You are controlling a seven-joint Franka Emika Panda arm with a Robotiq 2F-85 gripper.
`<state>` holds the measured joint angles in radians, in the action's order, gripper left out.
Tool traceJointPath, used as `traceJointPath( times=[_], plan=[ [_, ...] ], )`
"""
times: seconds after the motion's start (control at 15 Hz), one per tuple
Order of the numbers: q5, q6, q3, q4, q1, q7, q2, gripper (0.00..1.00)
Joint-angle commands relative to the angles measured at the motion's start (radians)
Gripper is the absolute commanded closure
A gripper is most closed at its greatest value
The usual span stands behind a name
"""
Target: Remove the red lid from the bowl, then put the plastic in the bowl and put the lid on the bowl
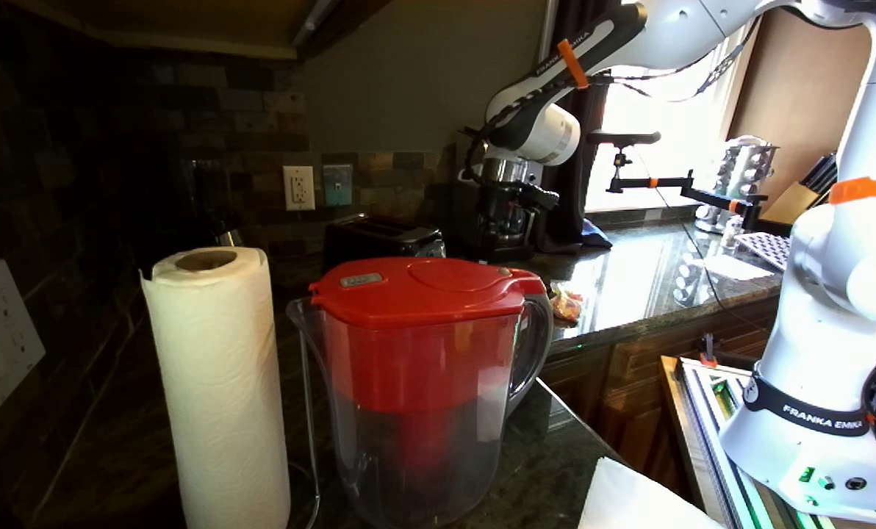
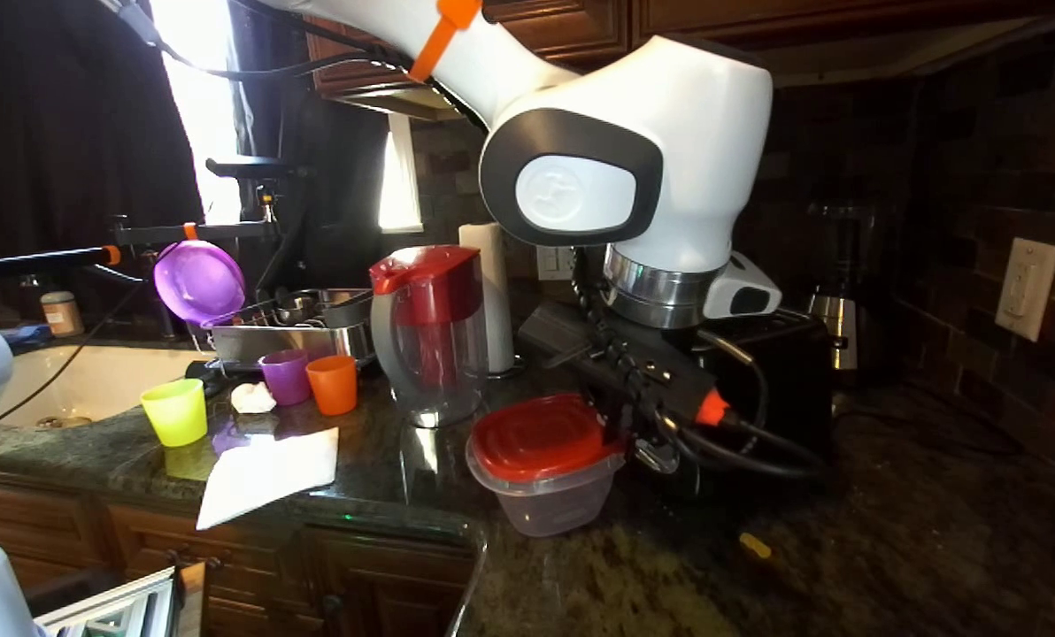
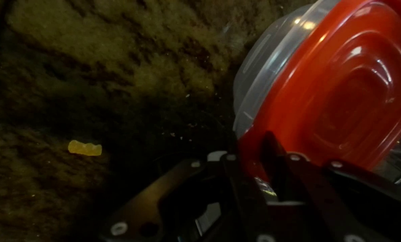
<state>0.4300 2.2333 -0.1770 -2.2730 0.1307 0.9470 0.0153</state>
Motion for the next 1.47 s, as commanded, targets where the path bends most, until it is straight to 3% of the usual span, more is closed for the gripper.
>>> traceJointPath(
  times=[0.0, 0.47, 0.8, 1.4],
  plan=[
    [0.011, -0.075, 0.005, 0.012, 0.016, 0.003, -0.029, 0.94],
    [-0.054, -0.175, -0.015, 0.043, 0.035, -0.023, -0.090, 0.94],
    [-0.218, -0.224, -0.031, 0.096, 0.053, -0.079, -0.101, 0.94],
    [-0.420, -0.189, -0.073, 0.175, 0.094, -0.091, -0.082, 0.94]
  ],
)
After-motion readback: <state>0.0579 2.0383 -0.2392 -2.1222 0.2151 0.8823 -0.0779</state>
